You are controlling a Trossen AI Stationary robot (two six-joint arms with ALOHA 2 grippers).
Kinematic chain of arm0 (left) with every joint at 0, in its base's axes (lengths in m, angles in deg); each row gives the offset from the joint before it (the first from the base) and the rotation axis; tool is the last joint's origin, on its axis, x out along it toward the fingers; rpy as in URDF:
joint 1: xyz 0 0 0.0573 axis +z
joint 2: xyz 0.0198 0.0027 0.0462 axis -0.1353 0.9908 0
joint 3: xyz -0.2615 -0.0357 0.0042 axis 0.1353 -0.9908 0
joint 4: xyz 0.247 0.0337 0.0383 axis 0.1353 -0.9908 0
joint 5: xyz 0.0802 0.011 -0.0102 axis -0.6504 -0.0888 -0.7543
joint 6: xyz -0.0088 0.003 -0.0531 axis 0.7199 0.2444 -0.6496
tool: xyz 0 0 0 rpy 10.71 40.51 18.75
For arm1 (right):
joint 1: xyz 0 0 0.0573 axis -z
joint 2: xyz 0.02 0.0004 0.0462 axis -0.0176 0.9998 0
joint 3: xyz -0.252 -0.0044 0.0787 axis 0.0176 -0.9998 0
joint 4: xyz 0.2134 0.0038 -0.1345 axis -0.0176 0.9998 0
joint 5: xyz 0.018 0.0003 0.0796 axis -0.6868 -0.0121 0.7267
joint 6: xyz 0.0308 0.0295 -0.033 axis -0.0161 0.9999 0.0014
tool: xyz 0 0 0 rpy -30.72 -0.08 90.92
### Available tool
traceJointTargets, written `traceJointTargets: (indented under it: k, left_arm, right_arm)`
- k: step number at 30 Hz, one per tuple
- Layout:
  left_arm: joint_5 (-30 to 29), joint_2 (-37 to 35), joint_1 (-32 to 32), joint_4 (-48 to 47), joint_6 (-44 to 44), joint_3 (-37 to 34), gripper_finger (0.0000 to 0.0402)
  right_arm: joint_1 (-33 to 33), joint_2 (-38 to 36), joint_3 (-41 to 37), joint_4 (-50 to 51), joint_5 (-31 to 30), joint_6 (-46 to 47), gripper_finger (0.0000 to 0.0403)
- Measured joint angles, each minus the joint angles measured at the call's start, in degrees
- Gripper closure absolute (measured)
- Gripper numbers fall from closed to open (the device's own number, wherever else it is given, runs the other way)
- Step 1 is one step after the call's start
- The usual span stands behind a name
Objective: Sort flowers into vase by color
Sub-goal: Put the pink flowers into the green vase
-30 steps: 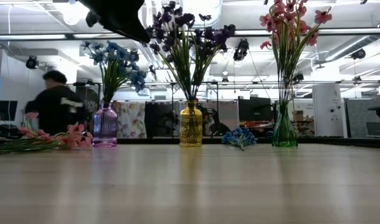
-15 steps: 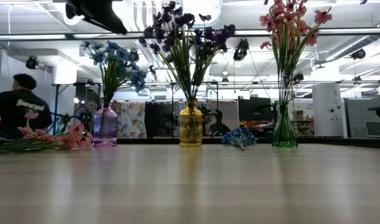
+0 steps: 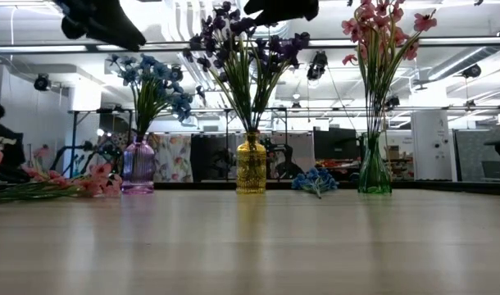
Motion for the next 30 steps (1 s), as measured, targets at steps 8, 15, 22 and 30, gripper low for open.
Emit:
traceJointTargets:
  k: [8,15,22,30]
  left_arm:
    - [14.55,1.74,-0.26,-0.04,-8.82,-1.09,0.0196]
    - [25.70,3.00,-0.55,-6.80,-22.79,-1.09,0.0196]
    - [40.26,8.09,-5.33,-31.73,-54.70,-1.22,0.0196]
    - [42.28,16.07,-8.58,-35.22,-66.78,-2.34,0.0196]
  right_arm:
    - [0.06,-0.53,0.00,0.07,1.05,-3.00,0.0156]
    - [0.06,-0.47,0.00,0.12,1.07,-4.26,0.0156]
    - [0.06,-0.50,0.00,0.11,1.07,-5.62,0.0156]
    - [-0.07,-0.52,0.00,0.11,1.07,-6.64,0.0156]
